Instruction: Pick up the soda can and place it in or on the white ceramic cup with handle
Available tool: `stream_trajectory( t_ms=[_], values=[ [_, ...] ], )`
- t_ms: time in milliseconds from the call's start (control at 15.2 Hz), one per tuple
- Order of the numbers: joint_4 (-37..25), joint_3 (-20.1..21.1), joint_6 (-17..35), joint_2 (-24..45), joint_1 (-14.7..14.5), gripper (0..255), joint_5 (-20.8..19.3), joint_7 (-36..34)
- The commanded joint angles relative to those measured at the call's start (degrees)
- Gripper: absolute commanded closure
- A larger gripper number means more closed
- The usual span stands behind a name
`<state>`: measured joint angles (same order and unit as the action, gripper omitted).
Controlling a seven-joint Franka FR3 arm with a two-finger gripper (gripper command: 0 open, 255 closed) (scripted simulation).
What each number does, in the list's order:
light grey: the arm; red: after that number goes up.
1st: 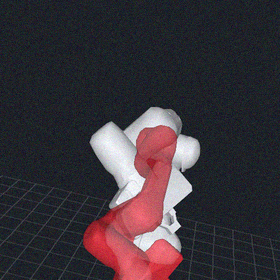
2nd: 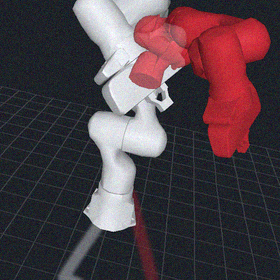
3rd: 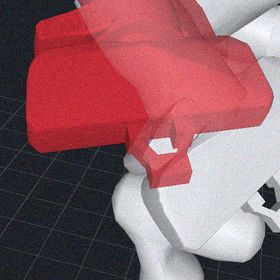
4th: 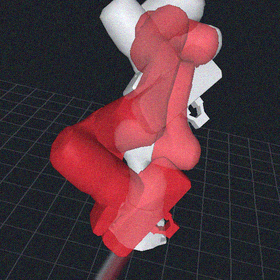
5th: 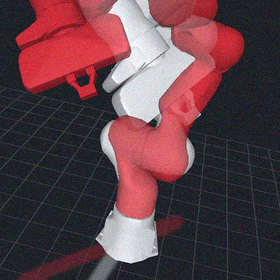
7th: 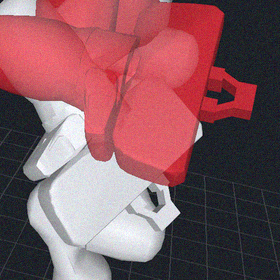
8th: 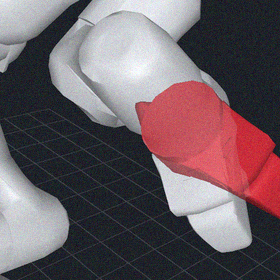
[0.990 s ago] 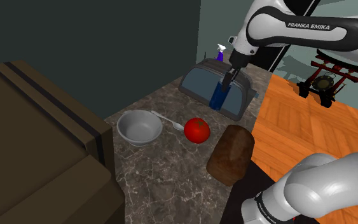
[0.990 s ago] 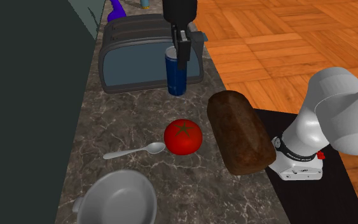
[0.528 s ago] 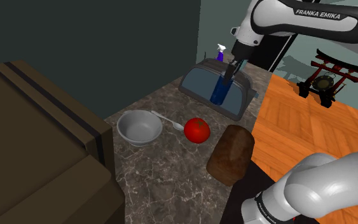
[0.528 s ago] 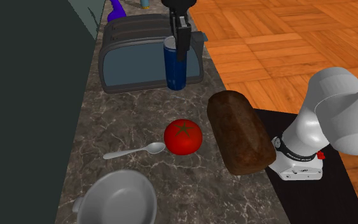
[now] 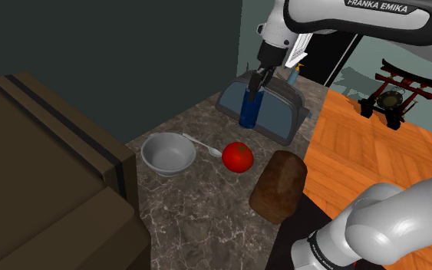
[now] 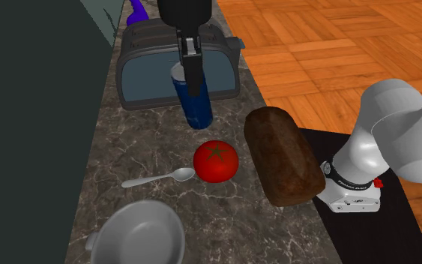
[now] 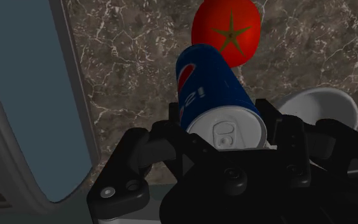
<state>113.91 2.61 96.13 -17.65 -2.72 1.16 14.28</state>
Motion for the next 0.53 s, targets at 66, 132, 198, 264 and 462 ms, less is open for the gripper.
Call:
stream_trajectory(
  t_ms=[66, 132, 198, 264, 462],
  values=[
    [-3.4, 2.7, -0.9, 2.4, -1.5, 255, 0.6, -4.1],
    [-4.6, 3.6, -1.1, 3.3, -2.0, 255, 0.8, -5.5],
    [-5.8, 4.4, -1.4, 4.3, -2.5, 255, 0.9, -6.8],
    [-7.1, 5.3, -1.7, 5.3, -3.0, 255, 0.9, -8.2],
    [-11.4, 7.8, -2.6, 8.6, -4.4, 255, 0.9, -12.3]
  ],
)
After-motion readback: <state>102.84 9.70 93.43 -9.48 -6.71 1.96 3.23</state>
